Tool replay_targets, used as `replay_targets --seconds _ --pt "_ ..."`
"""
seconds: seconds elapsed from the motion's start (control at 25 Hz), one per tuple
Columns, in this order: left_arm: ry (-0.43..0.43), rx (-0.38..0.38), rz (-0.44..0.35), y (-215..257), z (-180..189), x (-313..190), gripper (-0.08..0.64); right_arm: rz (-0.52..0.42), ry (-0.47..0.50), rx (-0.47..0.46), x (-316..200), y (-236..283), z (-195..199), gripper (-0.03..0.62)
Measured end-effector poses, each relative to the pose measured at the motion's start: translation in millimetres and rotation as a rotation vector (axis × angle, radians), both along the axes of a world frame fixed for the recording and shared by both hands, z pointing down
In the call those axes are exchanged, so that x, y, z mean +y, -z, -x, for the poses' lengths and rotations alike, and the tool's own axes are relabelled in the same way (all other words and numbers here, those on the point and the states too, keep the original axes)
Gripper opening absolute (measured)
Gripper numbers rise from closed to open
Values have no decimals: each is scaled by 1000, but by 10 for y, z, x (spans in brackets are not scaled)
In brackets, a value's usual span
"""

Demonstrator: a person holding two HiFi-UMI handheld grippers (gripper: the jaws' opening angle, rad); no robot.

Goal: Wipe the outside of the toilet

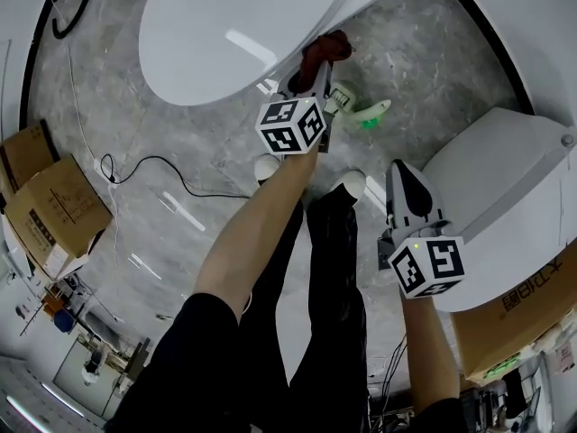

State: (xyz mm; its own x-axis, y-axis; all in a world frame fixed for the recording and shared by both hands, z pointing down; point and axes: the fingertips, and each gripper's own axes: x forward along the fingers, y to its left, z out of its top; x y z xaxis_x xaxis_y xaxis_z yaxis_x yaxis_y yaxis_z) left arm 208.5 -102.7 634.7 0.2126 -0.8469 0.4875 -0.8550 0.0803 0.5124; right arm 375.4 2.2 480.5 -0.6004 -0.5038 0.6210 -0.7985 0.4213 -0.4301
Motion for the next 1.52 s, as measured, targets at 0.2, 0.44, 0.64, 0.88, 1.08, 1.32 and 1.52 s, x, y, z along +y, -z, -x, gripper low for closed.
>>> replay_targets --seconds 0.2,0.44,0.64,0.88,1.08,1.32,1.52 --pt "14 -3 12 -31 212 278 69 1 43 3 99 6 241 3" --pt "-1 -17 24 -49 506 594 69 8 86 12 245 0 573 3" --pt "-13 -21 40 -64 786 837 69 10 116 19 332 23 869 3" --pt "9 -33 73 -109 1173 1179 69 14 151 27 418 43 1147 3" --pt "-17 -74 99 -108 1556 1436 69 17 181 22 503 74 1476 3" --pt "-71 -125 128 -124 1985 1642 67 13 225 21 532 118 1843 3" --pt "-96 -169 161 -123 2305 1741 67 18 254 29 560 122 2057 3"
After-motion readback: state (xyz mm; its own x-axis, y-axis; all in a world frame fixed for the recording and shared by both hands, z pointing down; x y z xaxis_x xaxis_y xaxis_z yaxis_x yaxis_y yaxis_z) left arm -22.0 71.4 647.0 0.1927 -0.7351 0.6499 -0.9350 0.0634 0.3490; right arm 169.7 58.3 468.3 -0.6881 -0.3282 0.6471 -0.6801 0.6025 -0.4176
